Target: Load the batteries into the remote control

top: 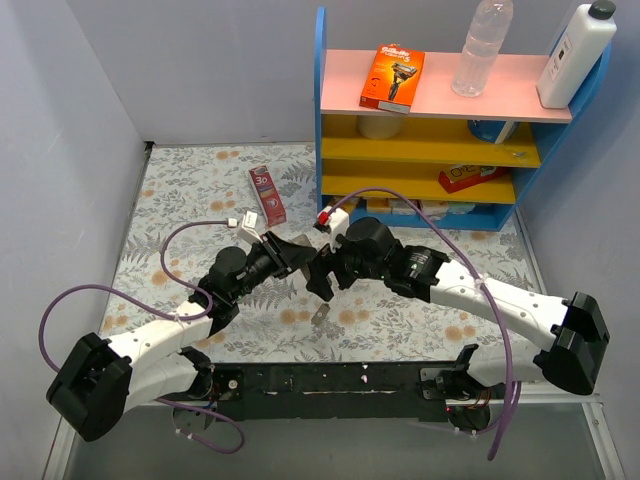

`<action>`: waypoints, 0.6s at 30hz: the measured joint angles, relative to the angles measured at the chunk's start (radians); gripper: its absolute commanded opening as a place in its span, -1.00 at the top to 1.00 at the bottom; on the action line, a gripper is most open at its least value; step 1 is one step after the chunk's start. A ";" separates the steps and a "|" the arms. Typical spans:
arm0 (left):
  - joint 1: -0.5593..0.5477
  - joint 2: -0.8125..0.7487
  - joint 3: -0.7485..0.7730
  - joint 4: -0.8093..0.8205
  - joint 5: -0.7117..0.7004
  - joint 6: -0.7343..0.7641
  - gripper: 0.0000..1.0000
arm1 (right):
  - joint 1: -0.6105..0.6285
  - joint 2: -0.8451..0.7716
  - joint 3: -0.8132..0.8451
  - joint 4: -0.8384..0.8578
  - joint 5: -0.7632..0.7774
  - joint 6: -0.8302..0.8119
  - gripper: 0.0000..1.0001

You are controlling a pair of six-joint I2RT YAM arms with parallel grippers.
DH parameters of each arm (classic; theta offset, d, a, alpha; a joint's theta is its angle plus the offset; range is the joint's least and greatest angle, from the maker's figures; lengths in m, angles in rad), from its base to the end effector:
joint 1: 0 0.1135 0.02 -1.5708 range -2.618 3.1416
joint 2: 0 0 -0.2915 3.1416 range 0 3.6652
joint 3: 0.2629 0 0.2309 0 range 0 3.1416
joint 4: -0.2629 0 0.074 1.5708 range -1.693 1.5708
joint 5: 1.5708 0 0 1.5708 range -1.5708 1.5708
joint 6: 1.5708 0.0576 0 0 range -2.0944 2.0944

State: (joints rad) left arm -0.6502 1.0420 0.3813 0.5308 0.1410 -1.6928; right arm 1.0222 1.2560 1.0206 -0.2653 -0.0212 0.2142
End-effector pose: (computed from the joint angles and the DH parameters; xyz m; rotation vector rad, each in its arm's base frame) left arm 0.1668 -0.1370 0.2588 -0.9274 1.8748 -1.7458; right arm 0.1429 0.2361 0.3339 -0.8639 1.9861 0.7627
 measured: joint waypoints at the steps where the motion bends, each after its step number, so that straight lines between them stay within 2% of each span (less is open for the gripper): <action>1: 0.000 0.000 0.001 0.005 -0.001 -0.002 1.00 | 0.000 0.009 0.001 -0.001 0.001 0.006 -0.93; 4: 0.000 0.002 0.004 0.021 -0.003 -0.006 1.00 | 0.000 0.034 0.002 -0.004 0.004 0.023 -0.93; 7: 0.000 0.008 0.010 0.031 -0.003 -0.008 1.00 | 0.001 0.064 0.013 -0.006 0.017 0.027 -0.76; 10: 0.000 0.013 0.013 0.030 -0.005 -0.010 1.00 | 0.002 0.090 0.019 -0.006 0.032 0.033 -0.46; 11: 0.000 0.013 0.013 0.030 -0.006 -0.010 1.00 | 0.003 0.095 0.019 -0.006 0.037 0.036 -0.29; 13: 0.000 0.013 0.013 0.030 -0.013 -0.010 1.00 | 0.005 0.102 0.021 -0.008 0.042 0.041 -0.13; 14: 0.000 0.013 0.014 0.029 -0.019 -0.010 1.00 | 0.006 0.105 0.024 -0.008 0.041 0.046 0.07; 18: 0.000 0.013 0.016 0.031 -0.029 -0.010 1.00 | 0.007 0.108 0.031 -0.013 0.060 0.068 0.62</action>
State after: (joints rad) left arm -0.6502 1.0550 0.3973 0.5617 0.1123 -1.7023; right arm 1.0294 1.3643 1.0515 -0.2787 0.0387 0.2825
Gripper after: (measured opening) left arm 0.245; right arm 0.510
